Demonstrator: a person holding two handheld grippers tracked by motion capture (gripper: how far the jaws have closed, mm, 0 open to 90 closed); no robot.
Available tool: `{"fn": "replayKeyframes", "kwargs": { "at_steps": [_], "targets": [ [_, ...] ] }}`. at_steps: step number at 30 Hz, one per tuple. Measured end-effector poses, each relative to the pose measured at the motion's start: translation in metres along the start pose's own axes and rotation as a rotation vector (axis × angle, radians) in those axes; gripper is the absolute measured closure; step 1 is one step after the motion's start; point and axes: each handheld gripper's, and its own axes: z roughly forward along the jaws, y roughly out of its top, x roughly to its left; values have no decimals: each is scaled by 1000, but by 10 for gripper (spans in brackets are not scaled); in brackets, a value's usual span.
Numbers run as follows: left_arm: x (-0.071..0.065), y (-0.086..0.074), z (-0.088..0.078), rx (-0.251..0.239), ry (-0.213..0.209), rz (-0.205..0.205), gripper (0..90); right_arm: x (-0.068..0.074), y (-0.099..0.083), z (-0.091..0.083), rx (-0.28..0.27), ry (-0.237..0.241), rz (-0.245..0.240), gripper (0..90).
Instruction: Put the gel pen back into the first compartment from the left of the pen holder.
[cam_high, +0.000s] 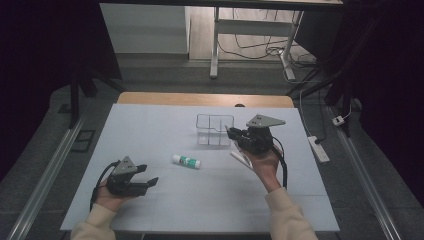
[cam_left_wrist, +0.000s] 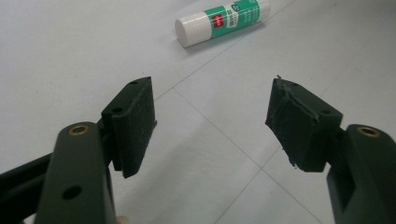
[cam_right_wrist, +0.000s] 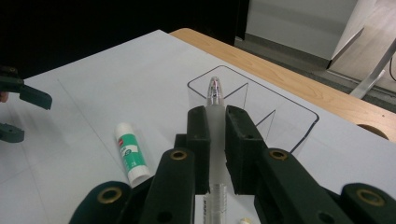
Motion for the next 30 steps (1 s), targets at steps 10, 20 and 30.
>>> {"fn": "replayKeyframes", "kwargs": {
  "at_steps": [10, 20, 30],
  "targets": [
    [0, 0, 0, -1, -3, -1, 327, -7, 6, 7, -18, -14, 13, 795],
    [0, 0, 0, 2, -3, -1, 327, -9, 16, 13, -50, -16, 29, 794],
    [1, 0, -1, -7, -6, 1, 327, -10, 31, 24, -72, -19, 25, 794]
  ]
}}
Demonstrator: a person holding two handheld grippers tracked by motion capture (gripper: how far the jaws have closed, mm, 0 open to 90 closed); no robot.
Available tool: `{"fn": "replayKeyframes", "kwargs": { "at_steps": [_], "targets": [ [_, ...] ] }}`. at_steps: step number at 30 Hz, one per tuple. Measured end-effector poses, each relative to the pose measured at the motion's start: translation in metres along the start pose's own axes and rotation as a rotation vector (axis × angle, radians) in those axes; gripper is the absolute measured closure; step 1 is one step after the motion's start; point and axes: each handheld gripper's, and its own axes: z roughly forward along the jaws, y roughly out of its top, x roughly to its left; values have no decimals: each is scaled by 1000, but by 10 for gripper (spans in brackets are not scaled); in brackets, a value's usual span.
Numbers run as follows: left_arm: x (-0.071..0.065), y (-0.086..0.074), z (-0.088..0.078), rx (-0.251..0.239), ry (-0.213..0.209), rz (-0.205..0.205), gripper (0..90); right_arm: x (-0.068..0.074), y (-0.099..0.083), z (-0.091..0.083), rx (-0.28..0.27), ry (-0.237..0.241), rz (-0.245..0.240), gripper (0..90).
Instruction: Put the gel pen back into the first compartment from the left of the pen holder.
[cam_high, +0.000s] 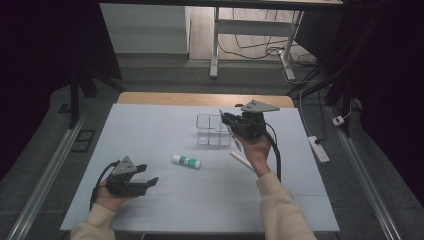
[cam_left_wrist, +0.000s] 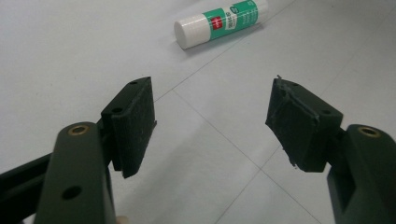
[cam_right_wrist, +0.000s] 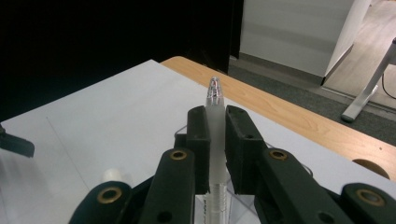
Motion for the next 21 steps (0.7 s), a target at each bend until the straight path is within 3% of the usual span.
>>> {"fn": "replayKeyframes", "kwargs": {
  "at_steps": [21],
  "targets": [
    [1, -1, 2, 7, -10, 0, 324, -3, 15, 29, -40, 2, 7, 794]
  ]
}}
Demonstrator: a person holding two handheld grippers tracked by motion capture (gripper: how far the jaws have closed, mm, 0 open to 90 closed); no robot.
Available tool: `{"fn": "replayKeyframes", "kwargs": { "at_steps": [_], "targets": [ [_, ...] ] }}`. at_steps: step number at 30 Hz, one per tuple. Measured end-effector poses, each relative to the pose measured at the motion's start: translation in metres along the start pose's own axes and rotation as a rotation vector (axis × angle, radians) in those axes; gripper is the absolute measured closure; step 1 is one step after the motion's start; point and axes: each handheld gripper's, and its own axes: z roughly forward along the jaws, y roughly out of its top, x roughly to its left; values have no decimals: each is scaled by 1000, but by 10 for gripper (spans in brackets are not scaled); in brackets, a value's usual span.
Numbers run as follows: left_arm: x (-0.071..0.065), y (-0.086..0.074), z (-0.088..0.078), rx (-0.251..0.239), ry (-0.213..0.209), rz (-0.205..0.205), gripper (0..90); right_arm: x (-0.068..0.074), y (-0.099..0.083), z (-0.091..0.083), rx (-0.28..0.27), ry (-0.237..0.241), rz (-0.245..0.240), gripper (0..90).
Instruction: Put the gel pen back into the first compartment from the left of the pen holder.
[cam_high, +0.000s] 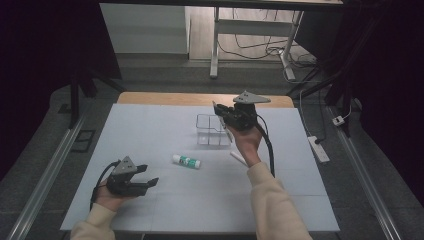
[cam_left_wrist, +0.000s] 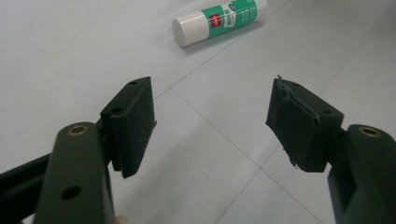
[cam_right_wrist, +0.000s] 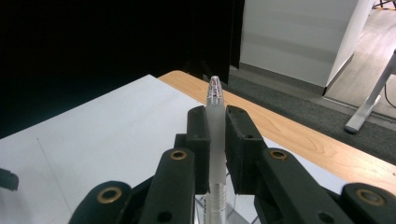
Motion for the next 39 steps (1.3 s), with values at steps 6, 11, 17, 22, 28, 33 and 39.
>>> {"fn": "replayKeyframes", "kwargs": {
  "at_steps": [6, 11, 17, 22, 28, 33, 39],
  "targets": [
    [0, -1, -1, -1, -1, 0, 324, -1, 4, 4, -15, 9, 5, 794],
    [0, -1, 0, -1, 0, -1, 324, -1, 7, 6, -24, 7, 1, 794],
    [1, -1, 1, 4, -2, 1, 324, -3, 10, 9, -38, 5, 2, 794],
    [1, -1, 2, 5, -5, 3, 324, -5, 13, 12, -51, 5, 5, 794],
    [2, -1, 3, 7, -6, 6, 324, -6, 17, 19, -74, 4, 24, 794],
    [3, -1, 4, 11, -6, 4, 324, -8, 20, 29, -91, 13, 47, 794],
    [4, -2, 4, 15, -4, 3, 324, -10, 23, 41, -103, 20, 42, 794]
  ]
}}
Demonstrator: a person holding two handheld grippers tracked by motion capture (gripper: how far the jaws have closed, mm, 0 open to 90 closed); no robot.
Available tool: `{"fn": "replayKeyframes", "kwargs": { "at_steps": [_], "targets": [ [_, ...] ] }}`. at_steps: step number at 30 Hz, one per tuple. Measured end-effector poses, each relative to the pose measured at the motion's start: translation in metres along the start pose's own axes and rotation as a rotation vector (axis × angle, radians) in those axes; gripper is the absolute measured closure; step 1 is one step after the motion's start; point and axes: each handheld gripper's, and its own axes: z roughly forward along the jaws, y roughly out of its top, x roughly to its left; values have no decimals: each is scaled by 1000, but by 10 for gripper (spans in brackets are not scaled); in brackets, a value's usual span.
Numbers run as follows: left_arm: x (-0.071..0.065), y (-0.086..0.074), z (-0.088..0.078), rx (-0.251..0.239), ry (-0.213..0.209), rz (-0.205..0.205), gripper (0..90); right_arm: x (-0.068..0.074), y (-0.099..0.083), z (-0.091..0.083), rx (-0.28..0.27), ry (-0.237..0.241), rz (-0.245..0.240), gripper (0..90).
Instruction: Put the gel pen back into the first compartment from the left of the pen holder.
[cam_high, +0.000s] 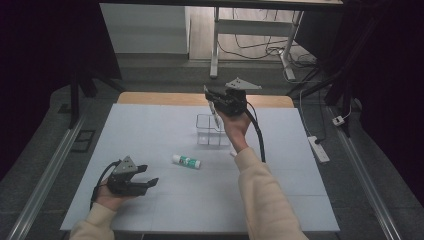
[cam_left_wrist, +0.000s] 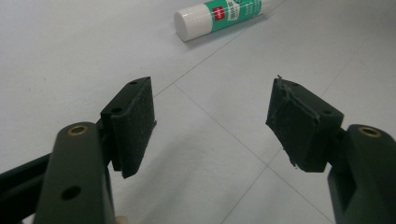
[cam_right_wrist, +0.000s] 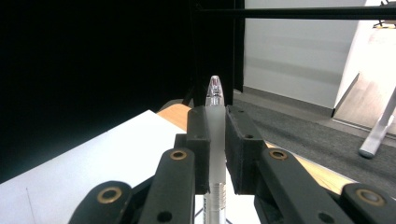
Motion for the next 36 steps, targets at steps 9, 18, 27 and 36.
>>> {"fn": "replayKeyframes", "kwargs": {
  "at_steps": [9, 18, 27, 36],
  "targets": [
    [1, -1, 1, 5, 2, -1, 324, -2, -5, 16, -25, 12, 39, 794],
    [1, -1, 3, 14, 0, 3, 323, 1, -5, 32, -53, 13, 61, 793],
    [3, -2, 2, 14, 1, -1, 322, 2, -10, 41, -58, 16, 70, 790],
    [3, -2, 1, 9, 5, -8, 322, 0, -13, 38, 28, -55, 55, 515]
  ]
}}
